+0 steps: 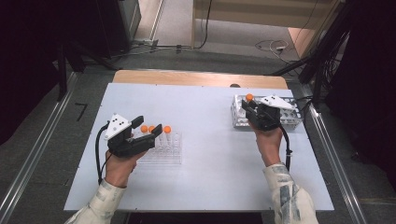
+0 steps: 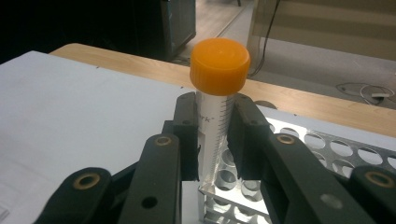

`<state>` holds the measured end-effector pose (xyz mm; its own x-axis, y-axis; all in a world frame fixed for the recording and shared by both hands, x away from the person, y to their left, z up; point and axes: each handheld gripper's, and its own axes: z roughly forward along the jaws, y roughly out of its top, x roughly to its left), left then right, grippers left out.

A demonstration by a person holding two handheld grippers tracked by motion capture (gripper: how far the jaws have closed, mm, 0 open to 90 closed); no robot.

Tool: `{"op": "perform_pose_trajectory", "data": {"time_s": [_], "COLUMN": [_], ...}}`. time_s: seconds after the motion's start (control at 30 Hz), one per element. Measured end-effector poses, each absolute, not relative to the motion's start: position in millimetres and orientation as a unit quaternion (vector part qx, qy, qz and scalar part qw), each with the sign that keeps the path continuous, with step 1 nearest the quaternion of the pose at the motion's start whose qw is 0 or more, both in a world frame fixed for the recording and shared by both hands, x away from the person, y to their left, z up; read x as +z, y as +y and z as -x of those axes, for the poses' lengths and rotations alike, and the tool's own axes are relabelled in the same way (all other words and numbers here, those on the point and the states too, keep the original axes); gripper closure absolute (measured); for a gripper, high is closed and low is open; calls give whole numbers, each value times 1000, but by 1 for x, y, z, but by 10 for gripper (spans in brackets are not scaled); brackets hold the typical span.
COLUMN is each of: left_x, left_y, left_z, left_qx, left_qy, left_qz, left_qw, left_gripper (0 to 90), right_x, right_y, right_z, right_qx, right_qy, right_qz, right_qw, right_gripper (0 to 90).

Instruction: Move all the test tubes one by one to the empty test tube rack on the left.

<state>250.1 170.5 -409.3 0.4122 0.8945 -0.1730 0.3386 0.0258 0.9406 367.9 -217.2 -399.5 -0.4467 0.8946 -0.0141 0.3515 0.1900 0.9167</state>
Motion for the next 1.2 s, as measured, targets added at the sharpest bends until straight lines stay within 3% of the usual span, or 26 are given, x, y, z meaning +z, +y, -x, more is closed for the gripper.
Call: {"op": "perform_pose_trajectory", "data": {"time_s": [1.2], "left_x": [-409], "left_y": [167], "left_z": [-249], "left_qx": [260], "left_qy": [471], "left_qz": [-652], "left_qw": [535], "left_gripper": [252], "right_x": [-414], "right_y": [-219], "right_z": [-325], "right_qx": [478], "right_qy": [731], "right_qz": [-411], "right_qw": [261], "right_gripper": [719]}}
